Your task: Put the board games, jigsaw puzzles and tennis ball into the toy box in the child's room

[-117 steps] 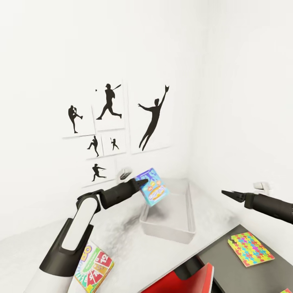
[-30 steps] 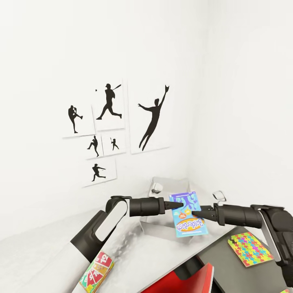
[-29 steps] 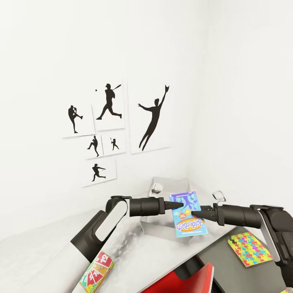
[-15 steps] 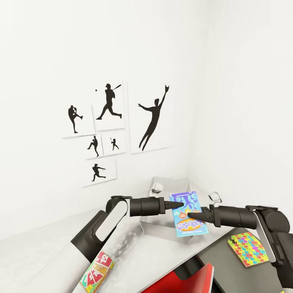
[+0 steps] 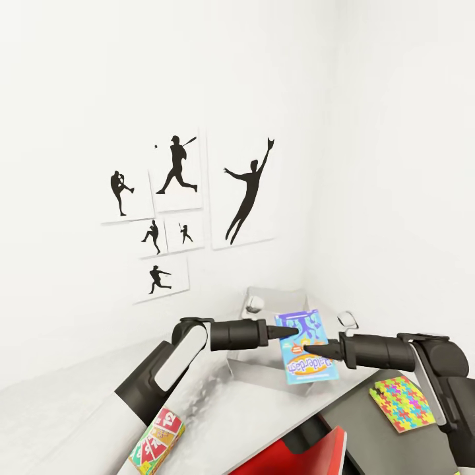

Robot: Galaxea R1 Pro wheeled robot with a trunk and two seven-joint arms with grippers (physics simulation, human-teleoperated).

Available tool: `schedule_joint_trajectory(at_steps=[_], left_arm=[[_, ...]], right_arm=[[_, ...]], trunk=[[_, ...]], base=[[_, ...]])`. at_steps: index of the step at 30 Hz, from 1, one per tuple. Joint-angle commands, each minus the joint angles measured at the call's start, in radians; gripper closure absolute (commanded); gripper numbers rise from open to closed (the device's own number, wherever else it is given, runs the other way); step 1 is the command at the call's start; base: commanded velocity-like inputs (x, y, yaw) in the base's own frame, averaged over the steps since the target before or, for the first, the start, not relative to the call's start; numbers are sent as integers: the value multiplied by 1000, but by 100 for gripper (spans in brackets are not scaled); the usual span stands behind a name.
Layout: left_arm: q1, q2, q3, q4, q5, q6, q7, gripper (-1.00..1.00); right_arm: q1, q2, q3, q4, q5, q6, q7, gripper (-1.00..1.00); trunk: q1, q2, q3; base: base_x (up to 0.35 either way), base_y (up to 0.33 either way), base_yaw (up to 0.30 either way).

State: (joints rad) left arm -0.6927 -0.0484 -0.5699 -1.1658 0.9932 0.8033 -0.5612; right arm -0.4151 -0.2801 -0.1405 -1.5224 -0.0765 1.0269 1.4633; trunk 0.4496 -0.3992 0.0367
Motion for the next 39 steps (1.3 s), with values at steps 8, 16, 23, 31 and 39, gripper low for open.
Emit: schedule_joint_trajectory(at_steps=[8, 16, 23, 31, 39], left_arm=[[-1, -1, 2, 3, -18, -7, 1, 100], [-1, -1, 2, 3, -18, -7, 1, 100], [-1, 0, 2, 3, -21, -8, 1, 100], [-1, -1, 2, 2, -42, -9, 1, 100], [-1, -2, 2, 2, -50, -9, 1, 100]], right_arm=[[0, 0, -4, -1, -22, 20, 6, 100], [-1, -2, -11, -1, -23, 20, 6, 100], [-1, -2, -14, -1, -24, 20, 7, 100], [-1, -2, -14, -1, -25, 20, 7, 100], [-1, -2, -14, -1, -24, 20, 8, 100]], trunk=[[0, -1, 0], [0, -1, 0], [0, -1, 0], [0, -1, 0], [0, -1, 0]], base=[[0, 0, 0], [0, 0, 0], [0, 0, 0], [0, 0, 0], [0, 0, 0]])
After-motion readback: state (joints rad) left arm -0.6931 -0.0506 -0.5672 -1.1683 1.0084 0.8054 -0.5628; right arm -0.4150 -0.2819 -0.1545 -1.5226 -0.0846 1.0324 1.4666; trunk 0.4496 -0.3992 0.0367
